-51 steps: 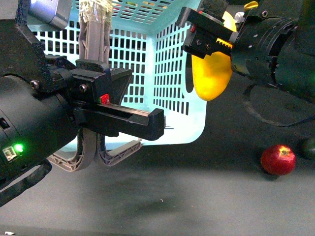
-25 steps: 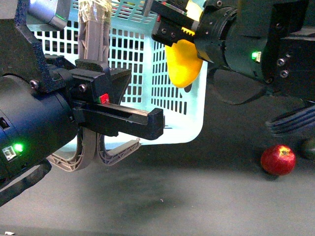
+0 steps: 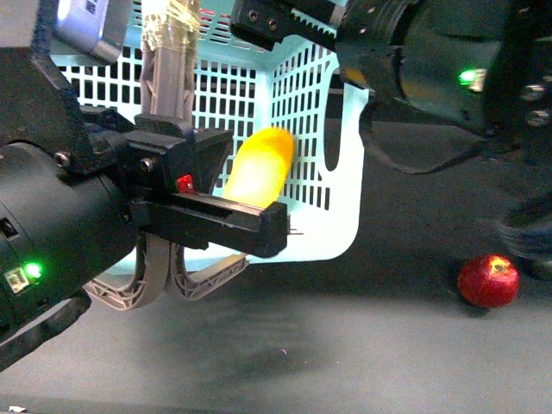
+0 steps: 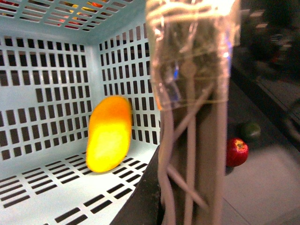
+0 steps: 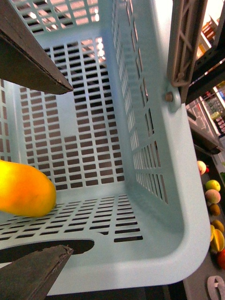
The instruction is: Pick mango with right arm and hold basket with left
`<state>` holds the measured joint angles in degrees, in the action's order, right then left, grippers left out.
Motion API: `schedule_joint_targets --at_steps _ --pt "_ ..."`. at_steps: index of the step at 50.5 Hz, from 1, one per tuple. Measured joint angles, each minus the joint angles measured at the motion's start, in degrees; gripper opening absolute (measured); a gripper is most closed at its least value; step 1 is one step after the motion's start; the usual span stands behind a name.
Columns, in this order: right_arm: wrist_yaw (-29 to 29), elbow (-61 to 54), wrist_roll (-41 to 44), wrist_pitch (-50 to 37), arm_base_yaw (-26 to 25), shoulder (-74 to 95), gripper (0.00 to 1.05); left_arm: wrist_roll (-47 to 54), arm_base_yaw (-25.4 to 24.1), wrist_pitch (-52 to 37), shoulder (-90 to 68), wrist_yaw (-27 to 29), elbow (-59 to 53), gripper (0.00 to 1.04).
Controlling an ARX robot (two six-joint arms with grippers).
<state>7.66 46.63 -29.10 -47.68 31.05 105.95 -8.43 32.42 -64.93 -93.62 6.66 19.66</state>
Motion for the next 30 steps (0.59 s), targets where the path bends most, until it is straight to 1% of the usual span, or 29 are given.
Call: schedule_joint_targets --at_steps 14,22,30 --pt "-0.9 -11.9 1.3 0.5 -2.0 -15.7 0.96 0.2 0.0 0.0 0.0 0.4 0.0 0.05" --pt "-1.1 -19.9 1.7 4.7 -4.6 -28.1 0.96 0.2 -0.1 0.0 0.0 0.5 0.0 0.05" --pt "-0.7 -26.9 1.5 11.7 -7.3 -42.2 0.96 0.2 0.0 0.0 0.0 0.3 0.0 0.05"
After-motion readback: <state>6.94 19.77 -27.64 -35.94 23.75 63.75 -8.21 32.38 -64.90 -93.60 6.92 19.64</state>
